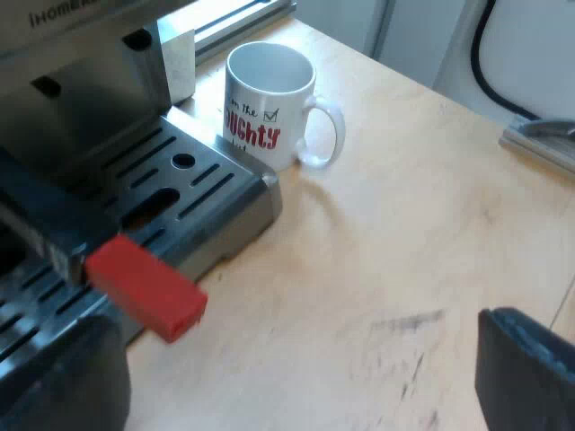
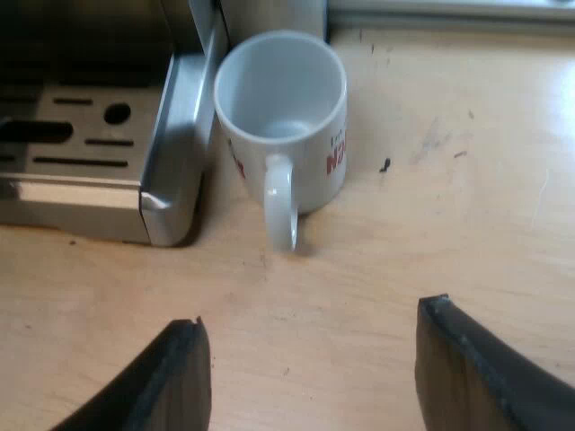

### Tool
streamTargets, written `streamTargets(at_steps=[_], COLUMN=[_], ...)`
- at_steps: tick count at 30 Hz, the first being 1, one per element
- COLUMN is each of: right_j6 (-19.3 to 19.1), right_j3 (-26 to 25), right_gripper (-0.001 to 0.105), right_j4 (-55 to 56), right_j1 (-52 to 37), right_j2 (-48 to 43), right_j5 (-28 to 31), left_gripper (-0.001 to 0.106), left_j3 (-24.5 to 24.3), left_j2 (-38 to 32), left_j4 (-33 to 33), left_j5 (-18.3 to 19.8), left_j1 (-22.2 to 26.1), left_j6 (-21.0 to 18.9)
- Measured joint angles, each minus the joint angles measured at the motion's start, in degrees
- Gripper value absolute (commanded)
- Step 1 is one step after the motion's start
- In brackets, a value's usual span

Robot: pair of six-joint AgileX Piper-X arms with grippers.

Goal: Remove mug from coffee machine

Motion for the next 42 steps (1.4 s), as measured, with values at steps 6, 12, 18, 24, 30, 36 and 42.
streamTargets(at_steps=[6, 12, 18, 24, 30, 36, 42], right_j6=[0.00, 0.00, 0.00, 0.14, 2.22, 1.42, -4.43], right_j3=[-4.95, -6.95, -7.40, -7.45, -7.45, -7.45, -7.45], right_gripper=[0.052, 0.052, 0.052, 0.052, 0.052, 0.052, 0.052], right_j4=[2.78, 4.62, 4.68, 4.68, 2.98, 1.52, 3.26], right_j1=[0.00, 0.00, 0.00, 0.00, -1.18, -11.98, -19.16], right_j2=[1.86, 6.51, 9.62, 13.29, 14.33, 14.33, 8.43], right_j5=[0.00, 0.00, 0.00, 0.00, 0.85, -0.08, -5.04], left_gripper=[0.080, 0.080, 0.080, 0.080, 0.080, 0.080, 0.080], left_j3=[-4.98, -9.73, -10.39, -10.39, -10.39, -10.39, -10.39], left_j2=[0.00, 0.07, 0.07, 0.07, 0.07, -1.53, -7.15], left_j4=[4.13, 7.20, 13.22, 15.10, 20.39, 23.41, 23.46], left_j5=[-2.57, -1.88, 2.91, 7.24, 8.11, 8.09, 6.24], left_j1=[0.00, 9.53, 23.29, 33.05, 33.55, 33.55, 33.55], left_j6=[1.30, 1.51, 2.06, 2.04, 2.91, 3.35, 3.31])
